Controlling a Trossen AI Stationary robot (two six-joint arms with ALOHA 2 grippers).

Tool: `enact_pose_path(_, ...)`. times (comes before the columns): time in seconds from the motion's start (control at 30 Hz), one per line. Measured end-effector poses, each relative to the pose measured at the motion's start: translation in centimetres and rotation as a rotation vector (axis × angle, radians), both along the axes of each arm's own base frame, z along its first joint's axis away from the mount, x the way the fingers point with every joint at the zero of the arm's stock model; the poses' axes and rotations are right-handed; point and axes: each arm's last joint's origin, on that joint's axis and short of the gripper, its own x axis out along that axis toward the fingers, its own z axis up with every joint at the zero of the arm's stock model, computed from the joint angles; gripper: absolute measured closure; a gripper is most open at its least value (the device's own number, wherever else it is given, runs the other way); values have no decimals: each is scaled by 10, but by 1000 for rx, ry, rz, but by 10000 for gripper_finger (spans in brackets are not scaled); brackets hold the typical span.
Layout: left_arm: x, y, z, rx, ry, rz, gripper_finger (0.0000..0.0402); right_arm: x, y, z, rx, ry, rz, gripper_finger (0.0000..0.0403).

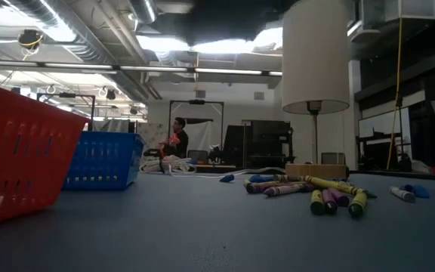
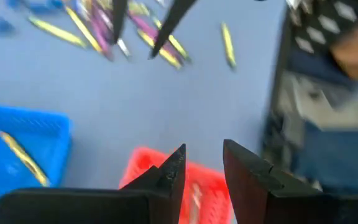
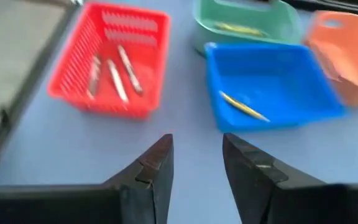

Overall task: Sort crayons
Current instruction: Put the green crayon into the blue green bin

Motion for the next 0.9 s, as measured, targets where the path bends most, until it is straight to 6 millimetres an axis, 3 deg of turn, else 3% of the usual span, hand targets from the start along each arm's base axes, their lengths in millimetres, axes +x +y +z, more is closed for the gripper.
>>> enact_pose_path(0.3,51,45,-7,38,-115,255,310,-87,-26,82,-164,84,-63,265)
enact_pose_path(0.43,78,77,-14,-8,-117,340,310,-122,-32,100,-183,67,-93,265)
enact_pose_path(0.7,123,132,-38,-40,-104,378,310,-177,-46,79,-135,77,-128,265)
enact_pose_path(0.9,138,160,-64,-23,-44,449,310,-199,-60,47,-76,91,-196,265)
